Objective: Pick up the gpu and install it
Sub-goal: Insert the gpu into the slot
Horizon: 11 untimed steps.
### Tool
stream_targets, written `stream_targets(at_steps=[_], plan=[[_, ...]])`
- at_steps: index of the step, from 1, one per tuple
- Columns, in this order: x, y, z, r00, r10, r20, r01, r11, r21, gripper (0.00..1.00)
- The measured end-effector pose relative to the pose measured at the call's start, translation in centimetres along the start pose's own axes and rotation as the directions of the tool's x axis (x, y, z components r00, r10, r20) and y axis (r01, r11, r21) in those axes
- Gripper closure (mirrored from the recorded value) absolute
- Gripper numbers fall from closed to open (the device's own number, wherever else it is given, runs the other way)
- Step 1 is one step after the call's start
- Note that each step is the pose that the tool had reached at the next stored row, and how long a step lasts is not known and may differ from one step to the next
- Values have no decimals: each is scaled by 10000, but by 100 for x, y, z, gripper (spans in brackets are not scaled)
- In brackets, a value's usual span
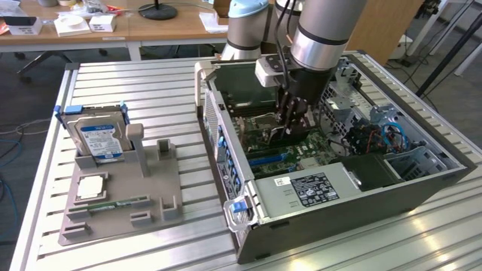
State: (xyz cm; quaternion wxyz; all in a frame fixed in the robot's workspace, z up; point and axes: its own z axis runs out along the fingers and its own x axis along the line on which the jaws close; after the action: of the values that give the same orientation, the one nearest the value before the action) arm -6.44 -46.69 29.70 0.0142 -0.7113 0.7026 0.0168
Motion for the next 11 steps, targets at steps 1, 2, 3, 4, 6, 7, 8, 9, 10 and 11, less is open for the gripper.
stream_targets(at_steps=[1, 2, 3, 4, 6, 7, 8, 9, 10, 11], plan=[[0, 0, 1, 10000, 0, -2, 0, 10000, -1, 74], [1, 1, 4, 10000, 1, -1, -1, 10000, 0, 74], [0, 6, 7, 10000, 4, 1, -4, 10000, 1, 74], [0, 10, 8, 10000, 3, 0, -3, 10000, 1, 74], [0, 10, 9, 10000, 0, -1, 0, 10000, 0, 74], [0, 11, 9, 10000, 0, -1, 0, 10000, 0, 74], [0, 11, 9, 10000, 0, 0, 0, 10000, 0, 74], [-2, 11, 12, 10000, 1, 3, -1, 10000, 2, 74], [-6, 11, 14, 10000, 1, 5, -1, 10000, 2, 74], [-9, 11, 14, 10000, 1, 3, -1, 10000, 2, 74]])
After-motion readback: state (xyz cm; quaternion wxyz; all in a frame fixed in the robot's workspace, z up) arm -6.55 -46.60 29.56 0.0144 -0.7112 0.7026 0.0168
